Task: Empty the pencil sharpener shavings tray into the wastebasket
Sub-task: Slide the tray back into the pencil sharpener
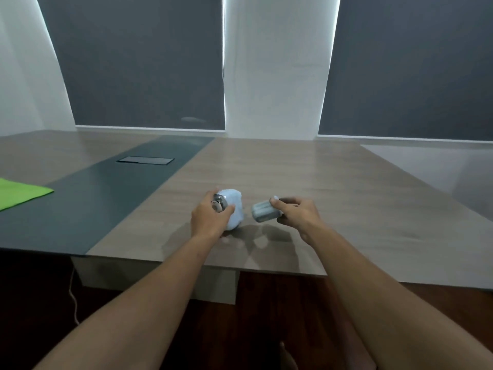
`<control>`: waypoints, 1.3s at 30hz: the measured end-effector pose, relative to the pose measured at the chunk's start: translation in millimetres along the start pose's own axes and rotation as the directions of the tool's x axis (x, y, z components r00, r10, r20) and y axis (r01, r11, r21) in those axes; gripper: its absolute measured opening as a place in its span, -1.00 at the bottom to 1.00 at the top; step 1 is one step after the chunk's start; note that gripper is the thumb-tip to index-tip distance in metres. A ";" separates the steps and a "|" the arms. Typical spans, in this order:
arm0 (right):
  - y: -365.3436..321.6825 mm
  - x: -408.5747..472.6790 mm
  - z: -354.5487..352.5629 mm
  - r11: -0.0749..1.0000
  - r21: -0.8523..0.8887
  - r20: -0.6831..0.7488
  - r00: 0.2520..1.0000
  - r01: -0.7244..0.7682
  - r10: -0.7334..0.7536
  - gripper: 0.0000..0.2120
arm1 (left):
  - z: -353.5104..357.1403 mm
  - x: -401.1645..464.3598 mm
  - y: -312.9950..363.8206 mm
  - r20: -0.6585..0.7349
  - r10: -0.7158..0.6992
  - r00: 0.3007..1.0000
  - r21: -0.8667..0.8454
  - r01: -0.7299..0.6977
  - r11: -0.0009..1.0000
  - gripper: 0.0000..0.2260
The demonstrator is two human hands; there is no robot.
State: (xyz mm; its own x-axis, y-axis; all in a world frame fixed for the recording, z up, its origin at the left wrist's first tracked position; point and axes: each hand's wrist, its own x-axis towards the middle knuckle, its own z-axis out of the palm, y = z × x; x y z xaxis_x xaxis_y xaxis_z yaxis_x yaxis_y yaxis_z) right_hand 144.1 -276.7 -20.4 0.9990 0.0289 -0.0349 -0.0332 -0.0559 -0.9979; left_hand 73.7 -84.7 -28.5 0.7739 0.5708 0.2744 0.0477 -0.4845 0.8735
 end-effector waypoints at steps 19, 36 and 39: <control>-36.1 -50.1 -2.5 0.976 0.217 0.186 0.982 -0.006 -0.035 -0.69 | -51.7 -24.8 50.0 0.247 -0.106 0.963 -0.542 0.228 0.809 -0.74; -80.6 -105.8 -12.2 0.940 0.337 0.309 0.937 0.055 -0.165 -0.55 | -110.2 -50.0 84.9 0.192 0.000 0.981 -0.558 0.109 0.823 -0.76; -83.6 -108.9 -12.4 0.943 0.329 0.330 0.930 0.051 -0.165 -0.55 | -116.9 -51.0 87.4 0.193 0.020 0.981 -0.546 0.091 0.833 -0.82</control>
State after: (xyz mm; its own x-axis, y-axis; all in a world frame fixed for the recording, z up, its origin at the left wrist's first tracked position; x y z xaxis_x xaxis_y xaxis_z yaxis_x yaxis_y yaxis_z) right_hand 38.5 -287.6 67.5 0.9240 0.3650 0.1144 0.0096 0.2770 -0.9608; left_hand -35.4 -78.6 80.9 0.8819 0.4227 0.2088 -0.2351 0.0106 0.9719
